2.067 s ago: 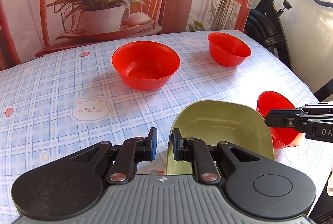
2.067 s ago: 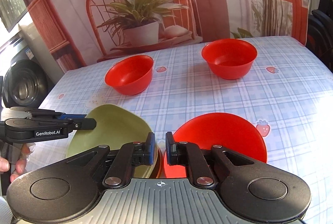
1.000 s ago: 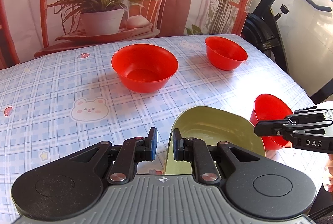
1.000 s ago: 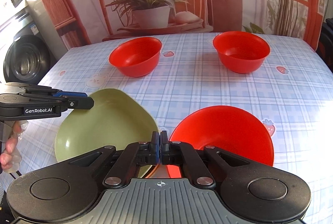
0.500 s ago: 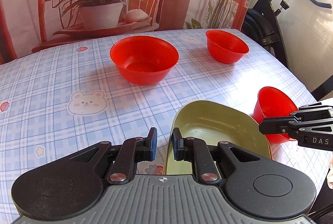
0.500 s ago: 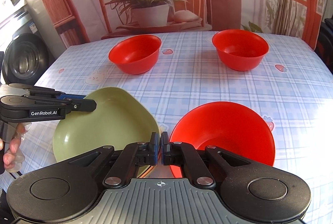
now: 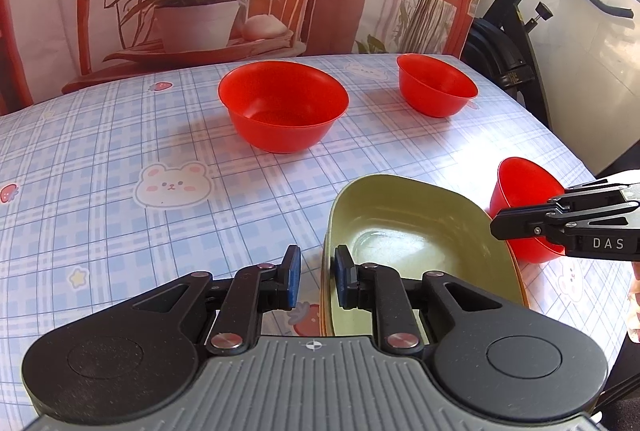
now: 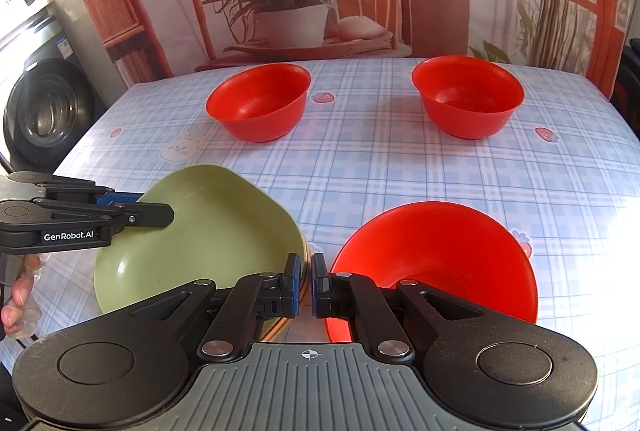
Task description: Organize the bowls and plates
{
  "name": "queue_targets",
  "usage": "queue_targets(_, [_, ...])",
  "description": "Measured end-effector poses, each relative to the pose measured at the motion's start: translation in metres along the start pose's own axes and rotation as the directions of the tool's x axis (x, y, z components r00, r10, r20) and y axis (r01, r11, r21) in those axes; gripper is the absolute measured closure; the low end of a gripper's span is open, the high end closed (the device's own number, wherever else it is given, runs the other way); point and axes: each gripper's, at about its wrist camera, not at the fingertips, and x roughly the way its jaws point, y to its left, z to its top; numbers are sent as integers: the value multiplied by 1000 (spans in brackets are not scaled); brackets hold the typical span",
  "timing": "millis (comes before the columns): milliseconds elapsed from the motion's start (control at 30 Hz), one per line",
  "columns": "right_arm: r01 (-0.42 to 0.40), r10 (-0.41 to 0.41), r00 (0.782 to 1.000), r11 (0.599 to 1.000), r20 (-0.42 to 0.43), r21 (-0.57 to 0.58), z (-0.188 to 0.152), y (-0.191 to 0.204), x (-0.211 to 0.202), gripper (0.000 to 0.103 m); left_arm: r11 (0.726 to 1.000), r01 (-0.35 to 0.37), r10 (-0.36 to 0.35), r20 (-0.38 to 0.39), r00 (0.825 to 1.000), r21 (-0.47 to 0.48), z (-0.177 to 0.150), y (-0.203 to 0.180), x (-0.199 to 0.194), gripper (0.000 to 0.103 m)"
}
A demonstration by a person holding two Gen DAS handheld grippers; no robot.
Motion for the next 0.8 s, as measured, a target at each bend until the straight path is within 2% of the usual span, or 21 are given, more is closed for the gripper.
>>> queue_targets(267, [8,-8,1000,1000,-3,-27,2,1,0,98,1000,28,-28,-3,1000,-15,-3,3,4,81])
queue_targets(467, [6,-6,1000,1000,10,-16,6,2,-5,95,1000,8,-8,-8,1000,-26,-1,3,3,77])
queue_targets(667, [6,-6,999,1000,49,-5,26,0,-10,90,996,44,-38,75,996,-83,21,16,-16,77])
queue_targets(800, [8,-8,998,1000,64,-1,47,-2,2,86,995,12,0,122,992,-101,44,24,-20,77])
